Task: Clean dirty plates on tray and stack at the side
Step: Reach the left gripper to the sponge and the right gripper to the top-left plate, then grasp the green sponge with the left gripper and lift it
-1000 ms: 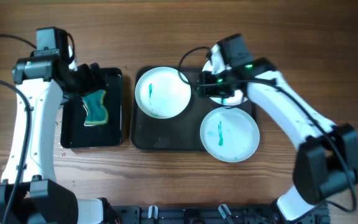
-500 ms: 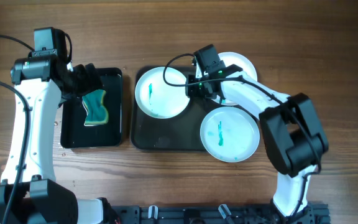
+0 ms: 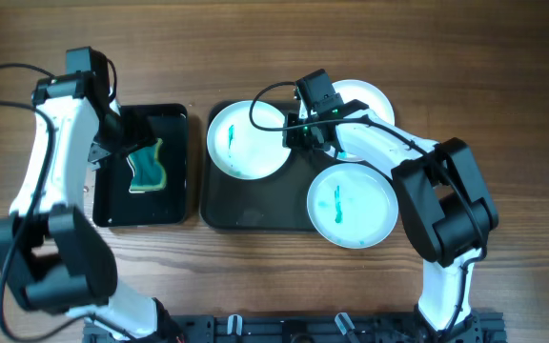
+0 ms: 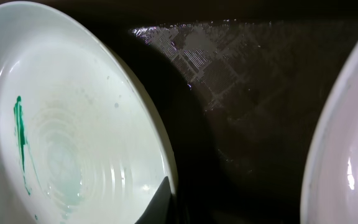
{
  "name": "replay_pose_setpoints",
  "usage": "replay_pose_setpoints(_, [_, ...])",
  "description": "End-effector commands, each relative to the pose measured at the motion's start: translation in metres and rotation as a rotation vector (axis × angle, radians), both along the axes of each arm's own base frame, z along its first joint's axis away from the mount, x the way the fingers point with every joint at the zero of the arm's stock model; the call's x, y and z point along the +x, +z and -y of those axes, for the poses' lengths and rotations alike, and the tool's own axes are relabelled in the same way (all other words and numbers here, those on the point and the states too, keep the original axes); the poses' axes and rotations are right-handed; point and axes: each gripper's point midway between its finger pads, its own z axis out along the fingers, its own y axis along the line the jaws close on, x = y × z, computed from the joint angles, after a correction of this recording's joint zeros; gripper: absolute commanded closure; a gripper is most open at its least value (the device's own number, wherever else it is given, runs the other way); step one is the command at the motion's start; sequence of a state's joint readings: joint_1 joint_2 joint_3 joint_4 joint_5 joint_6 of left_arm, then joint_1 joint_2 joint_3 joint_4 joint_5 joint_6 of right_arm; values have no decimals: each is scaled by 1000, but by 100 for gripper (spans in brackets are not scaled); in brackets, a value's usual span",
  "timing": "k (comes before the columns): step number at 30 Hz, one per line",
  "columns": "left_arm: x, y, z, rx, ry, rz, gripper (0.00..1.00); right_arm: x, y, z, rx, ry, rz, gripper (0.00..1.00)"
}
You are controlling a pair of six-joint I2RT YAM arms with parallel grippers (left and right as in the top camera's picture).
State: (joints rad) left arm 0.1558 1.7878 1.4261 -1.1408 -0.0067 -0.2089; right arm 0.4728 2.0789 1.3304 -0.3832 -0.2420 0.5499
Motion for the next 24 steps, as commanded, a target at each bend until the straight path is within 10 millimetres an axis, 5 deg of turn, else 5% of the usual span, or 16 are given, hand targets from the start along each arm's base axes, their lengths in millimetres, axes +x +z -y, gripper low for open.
replay_pose_setpoints(1, [0, -34, 15, -105, -124, -78, 21, 2, -15, 2, -28, -17, -17, 96])
replay_pose_setpoints(5, [0, -65, 9, -91, -121, -145, 37, 2, -14, 1, -24, -15, -17, 96])
replay_pose_setpoints(7, [-1, -76, 9, -98, -145, -171, 56, 2, -14, 2, -25, -15, -17, 96])
replay_pose_setpoints(13, [4, -84, 8, -97, -149, -162, 94, 2, -14, 1, -21, -14, -18, 96])
replay_pose_setpoints(17, [9, -85, 10, -99, -150, -141, 96, 1, -14, -1, -13, -9, -23, 96])
replay_pose_setpoints(20, [8, -71, 11, -106, -142, -136, 96, -1, -11, -7, 23, 8, -33, 96])
replay_pose_setpoints(24, [23, -6, 16, -87, -163, -8, 96, -1, -10, -9, 34, 11, -32, 96])
